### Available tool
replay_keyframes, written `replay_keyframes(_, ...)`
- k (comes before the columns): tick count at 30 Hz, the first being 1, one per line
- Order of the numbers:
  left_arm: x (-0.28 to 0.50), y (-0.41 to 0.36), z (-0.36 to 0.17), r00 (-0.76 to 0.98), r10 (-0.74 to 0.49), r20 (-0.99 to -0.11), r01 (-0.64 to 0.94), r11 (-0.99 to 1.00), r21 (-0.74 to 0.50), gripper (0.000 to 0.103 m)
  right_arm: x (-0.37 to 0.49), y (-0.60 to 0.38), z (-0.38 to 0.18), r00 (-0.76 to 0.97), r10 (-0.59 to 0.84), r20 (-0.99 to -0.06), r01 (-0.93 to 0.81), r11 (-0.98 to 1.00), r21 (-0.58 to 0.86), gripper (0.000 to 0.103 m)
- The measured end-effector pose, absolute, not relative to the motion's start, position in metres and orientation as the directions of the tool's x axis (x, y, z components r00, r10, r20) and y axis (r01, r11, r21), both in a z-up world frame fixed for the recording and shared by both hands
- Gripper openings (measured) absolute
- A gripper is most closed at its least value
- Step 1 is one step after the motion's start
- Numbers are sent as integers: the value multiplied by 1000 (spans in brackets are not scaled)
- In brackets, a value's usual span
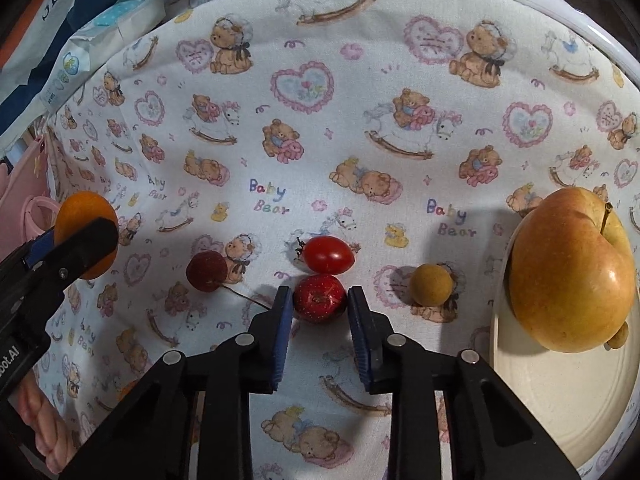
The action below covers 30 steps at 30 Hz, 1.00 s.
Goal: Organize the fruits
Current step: 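Carry the mandarin with the left tool while the right carries the red fruit toward the plate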
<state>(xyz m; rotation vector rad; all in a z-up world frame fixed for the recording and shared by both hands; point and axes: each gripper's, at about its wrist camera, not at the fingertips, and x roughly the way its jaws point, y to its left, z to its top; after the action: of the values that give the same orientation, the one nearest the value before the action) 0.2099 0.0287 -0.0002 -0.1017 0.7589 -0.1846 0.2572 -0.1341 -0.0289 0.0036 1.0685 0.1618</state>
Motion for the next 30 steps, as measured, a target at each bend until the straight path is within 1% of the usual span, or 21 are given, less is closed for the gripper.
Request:
replay_keyframes(6, 207, 30, 4, 718, -211, -663, 135, 977, -165, 50, 239, -135, -14, 502, 146, -852, -158, 984, 76, 29)
replay_keyframes(11, 203, 27, 8, 729, -206, -652, 145, 979, -146, 50, 218, -145, 2, 528, 180, -830, -175, 979, 102, 29)
replay_keyframes(15, 199, 22, 12, 748, -187, -637, 154, 982, -108, 50, 204, -152, 12, 544, 202, -814, -182, 976, 120, 29)
replay_keyframes(18, 198, 22, 14, 746, -199, -635, 164, 980, -114, 50, 195, -157, 19, 544, 231, -807, -190, 970, 149, 29)
replay_keyframes(22, 192, 20, 19, 748, -219, -626, 180, 976, -126, 50, 179, -165, 31, 577, 222, -786, -195, 972, 132, 29)
replay_keyframes(26, 185, 15, 24, 756, -227, -614, 199, 973, -114, 50, 162, -188, 48, 618, 223, -754, -175, 974, 145, 29)
replay_keyframes(30, 177, 4, 27, 744, -262, -615, 249, 962, -109, 50, 146, -215, 61, 660, 206, -723, -130, 978, 161, 29)
